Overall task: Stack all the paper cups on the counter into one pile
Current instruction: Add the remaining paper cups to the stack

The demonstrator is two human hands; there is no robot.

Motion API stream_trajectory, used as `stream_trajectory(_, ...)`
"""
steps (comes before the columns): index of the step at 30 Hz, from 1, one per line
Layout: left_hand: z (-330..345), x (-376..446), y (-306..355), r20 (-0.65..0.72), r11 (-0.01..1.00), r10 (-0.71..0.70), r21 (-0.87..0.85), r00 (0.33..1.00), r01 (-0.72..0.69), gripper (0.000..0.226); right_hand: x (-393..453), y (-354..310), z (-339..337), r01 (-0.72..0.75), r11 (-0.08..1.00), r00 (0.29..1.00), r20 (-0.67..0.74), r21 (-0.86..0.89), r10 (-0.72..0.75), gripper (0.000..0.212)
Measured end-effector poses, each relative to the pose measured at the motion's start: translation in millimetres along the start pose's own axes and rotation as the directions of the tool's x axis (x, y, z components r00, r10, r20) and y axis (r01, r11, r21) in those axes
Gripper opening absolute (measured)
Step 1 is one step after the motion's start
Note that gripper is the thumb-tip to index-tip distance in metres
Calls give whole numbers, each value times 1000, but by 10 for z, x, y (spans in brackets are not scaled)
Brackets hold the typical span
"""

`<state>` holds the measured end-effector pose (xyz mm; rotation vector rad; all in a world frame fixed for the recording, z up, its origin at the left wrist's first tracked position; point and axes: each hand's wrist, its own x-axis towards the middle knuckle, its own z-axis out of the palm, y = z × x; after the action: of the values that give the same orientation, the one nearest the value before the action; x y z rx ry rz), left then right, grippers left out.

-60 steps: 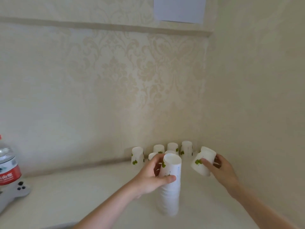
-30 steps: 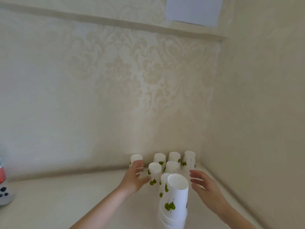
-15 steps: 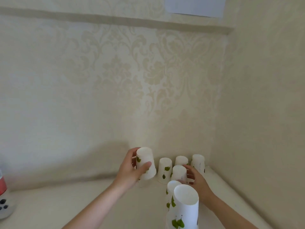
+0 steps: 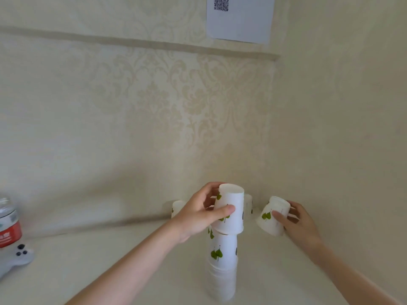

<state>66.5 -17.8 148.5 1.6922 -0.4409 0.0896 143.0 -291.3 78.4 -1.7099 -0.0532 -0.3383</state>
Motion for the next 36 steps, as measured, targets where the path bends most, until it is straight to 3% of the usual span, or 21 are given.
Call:
stream_trajectory(8,28,-244,-270,16,994,-94,55,995,93,55,-410,-728,-55,113,977,986,98,183,-132,48)
stream_trajectory(12,94,-368,-520,26,985,-161,66,987,159,55,-536,-954,123,157,968,952,230,196,-201,75)
stream_trajectory(16,70,-411,-579,56,987,-161,30,985,159,64,-596,-978,377,222,969,918,310,112,-246,51)
stream_trajectory(19,-124,-476,-642,72,983,-182,0,981,182,80,-647,-924,503,233,972,907,354,33,-230,46)
stream_trajectory(25,-632,-475,-839,-262,942,-289,-248,921,225,62,-748,-680,653,221,972,860,488,-86,-152,48)
stream_trajectory(28,-752,-429,-840,-377,952,-282,-221,882,211,57,-769,-560,674,186,976,836,540,-114,-96,52)
stream_trajectory(31,-823,-313,-849,-440,963,-268,-126,857,236,65,-604,-529,484,138,990,773,629,-34,-86,73)
stream_trajectory(33,-879,-170,-918,-475,964,-258,-66,841,258,70,-345,-470,349,42,997,836,544,68,-72,71)
stream_trajectory(34,-911,-83,-978,-494,964,-247,-40,833,262,67,-184,-412,307,10,995,889,456,96,-53,59)
stream_trajectory(36,-979,118,-1134,-533,958,-219,41,817,284,62,175,-242,294,16,1000,975,223,-26,-9,29)
